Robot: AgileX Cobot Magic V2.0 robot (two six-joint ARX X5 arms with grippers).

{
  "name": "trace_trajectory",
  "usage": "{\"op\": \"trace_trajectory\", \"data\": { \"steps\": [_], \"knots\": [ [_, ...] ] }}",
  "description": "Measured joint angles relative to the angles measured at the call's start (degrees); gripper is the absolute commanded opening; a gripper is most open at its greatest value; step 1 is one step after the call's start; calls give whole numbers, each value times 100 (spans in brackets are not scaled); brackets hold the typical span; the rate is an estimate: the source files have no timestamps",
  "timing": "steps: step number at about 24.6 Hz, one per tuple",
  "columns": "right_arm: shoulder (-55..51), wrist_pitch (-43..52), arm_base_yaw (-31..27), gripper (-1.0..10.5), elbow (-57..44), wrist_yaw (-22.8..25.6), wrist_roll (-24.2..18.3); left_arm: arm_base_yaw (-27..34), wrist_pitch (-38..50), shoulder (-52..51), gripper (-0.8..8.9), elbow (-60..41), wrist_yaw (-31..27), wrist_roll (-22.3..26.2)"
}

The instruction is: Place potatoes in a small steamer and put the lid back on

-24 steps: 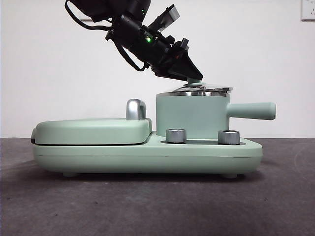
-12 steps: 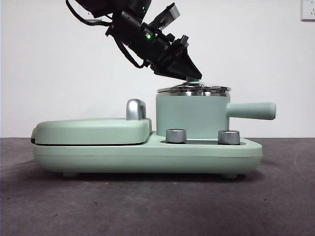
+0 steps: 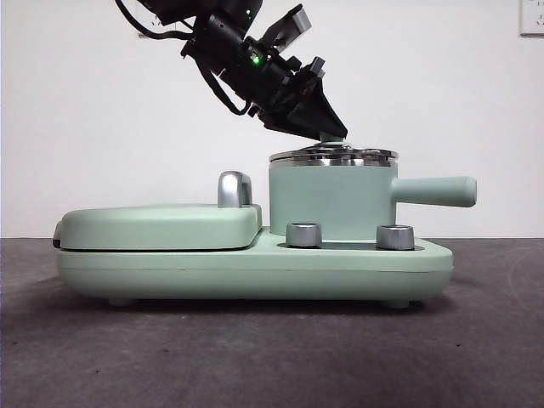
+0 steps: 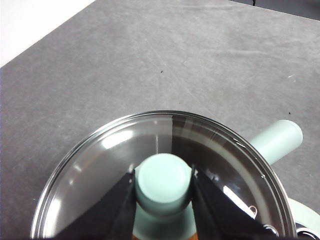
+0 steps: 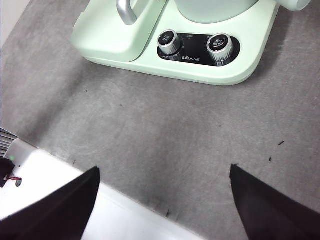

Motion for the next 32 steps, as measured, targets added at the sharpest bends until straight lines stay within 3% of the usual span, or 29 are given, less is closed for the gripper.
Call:
{"op": "trace_trajectory", "data": {
  "steps": [20, 27, 32],
  "knots": [
    [0, 0, 0, 401, -2, 0, 2, -20, -42, 28, 19, 22, -155, 214],
    [0, 0, 0, 401, 0, 0, 0, -20, -59, 39, 453, 24, -195, 199],
    [0, 0, 0, 401, 0, 0, 0, -2, -155, 37, 545, 120, -214, -133]
  ]
}}
